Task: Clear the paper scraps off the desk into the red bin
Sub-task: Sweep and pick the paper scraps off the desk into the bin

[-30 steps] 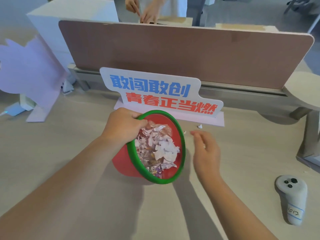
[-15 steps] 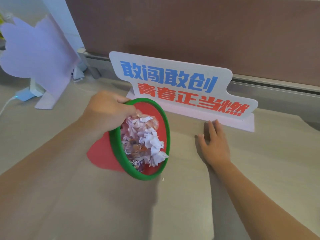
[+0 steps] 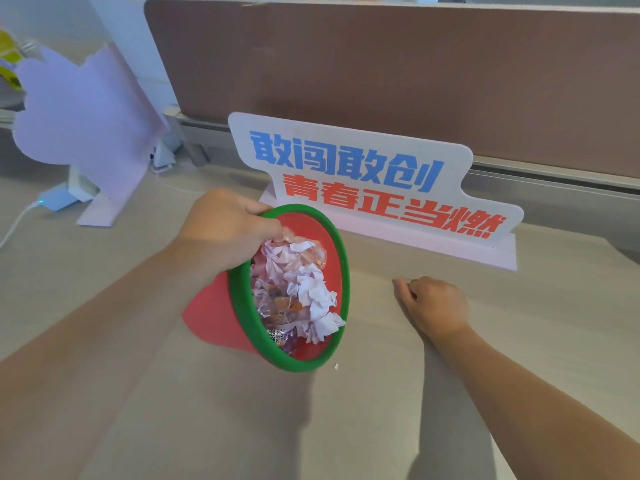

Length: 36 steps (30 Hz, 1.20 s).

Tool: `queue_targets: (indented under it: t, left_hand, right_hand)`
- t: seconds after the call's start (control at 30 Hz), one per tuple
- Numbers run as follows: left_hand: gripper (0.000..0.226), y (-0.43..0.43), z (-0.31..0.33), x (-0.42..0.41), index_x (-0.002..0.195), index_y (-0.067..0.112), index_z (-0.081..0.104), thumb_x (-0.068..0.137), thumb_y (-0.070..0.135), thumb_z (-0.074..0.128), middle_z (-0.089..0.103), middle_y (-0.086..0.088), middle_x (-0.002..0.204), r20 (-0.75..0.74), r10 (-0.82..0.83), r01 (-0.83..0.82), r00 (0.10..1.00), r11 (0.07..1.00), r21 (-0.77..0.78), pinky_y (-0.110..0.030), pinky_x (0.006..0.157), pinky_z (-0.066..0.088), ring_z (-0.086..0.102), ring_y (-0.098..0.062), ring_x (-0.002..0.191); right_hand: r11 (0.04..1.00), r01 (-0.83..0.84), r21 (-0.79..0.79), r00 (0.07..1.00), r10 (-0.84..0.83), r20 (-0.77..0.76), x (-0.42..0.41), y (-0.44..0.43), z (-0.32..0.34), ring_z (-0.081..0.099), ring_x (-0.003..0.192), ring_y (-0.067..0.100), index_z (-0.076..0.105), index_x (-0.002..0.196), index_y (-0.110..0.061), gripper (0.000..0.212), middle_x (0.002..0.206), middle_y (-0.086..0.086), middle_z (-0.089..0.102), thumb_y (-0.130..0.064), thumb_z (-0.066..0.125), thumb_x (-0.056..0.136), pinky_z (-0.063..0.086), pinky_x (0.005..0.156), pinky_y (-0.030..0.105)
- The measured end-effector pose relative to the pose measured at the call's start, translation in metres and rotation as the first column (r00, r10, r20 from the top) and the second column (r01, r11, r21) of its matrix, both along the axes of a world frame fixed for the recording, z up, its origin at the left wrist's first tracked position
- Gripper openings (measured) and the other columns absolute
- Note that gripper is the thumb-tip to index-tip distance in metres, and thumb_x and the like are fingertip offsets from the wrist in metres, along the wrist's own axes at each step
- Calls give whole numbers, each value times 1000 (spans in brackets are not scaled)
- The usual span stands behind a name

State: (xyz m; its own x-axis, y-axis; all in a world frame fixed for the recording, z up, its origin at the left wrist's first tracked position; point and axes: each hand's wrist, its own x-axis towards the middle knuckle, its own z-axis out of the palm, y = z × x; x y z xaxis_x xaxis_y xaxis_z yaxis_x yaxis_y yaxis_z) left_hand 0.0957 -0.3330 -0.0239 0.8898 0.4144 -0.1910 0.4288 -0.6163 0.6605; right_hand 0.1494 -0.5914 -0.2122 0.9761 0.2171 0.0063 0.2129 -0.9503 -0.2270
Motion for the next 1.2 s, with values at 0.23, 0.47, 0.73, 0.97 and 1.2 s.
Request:
queue_targets:
  t: [0.23,0.47,0.73,0.97,1.2]
  left_hand:
    - [5,4,2,-17,71,30,79,74,27,76,70,3,57,36,-43,44,998,998,-47,-24,55,47,60,-11,52]
    - [12,13,12,-32,83,23,81,74,21,74,77,-11,77,64,-18,24,998,995,-96,-30,65,51,64,-18,64]
    - [21,45,13,-53,95,23,80,76,22,72,72,1,67,108,-51,58,993,996,-71,-21,64,48,64,-13,66]
    - [14,66,12,-56,74,33,78,74,21,71,74,-18,76,119,-96,109,988,988,-109,-34,65,50,55,-17,62]
    - [22,81,7,-45,61,36,70,73,18,68,64,-5,60,86,-109,120,990,984,-134,-23,52,41,51,-13,54]
  right_hand:
    - [689,489,536,871,-424,-249,-19,22,39,25,44,20,28,42,-13,53,44,6,24,-23,47,90,24,49,33]
    - [290,433,853,898,-217,-382,-67,136,121,26,45,14,29,41,-19,56,44,-1,30,-35,48,91,25,48,27]
    - [157,409,899,912,-74,-403,-103,139,132,65,83,13,70,86,-12,46,88,3,71,-36,33,98,50,76,24]
    - [570,662,487,746,-434,-506,-121,89,58,60,86,26,61,90,-11,24,94,9,68,-33,52,88,46,77,36]
    - [771,512,380,831,-332,-446,-150,103,20,55,84,25,61,89,-7,22,92,5,52,-21,73,76,38,73,27]
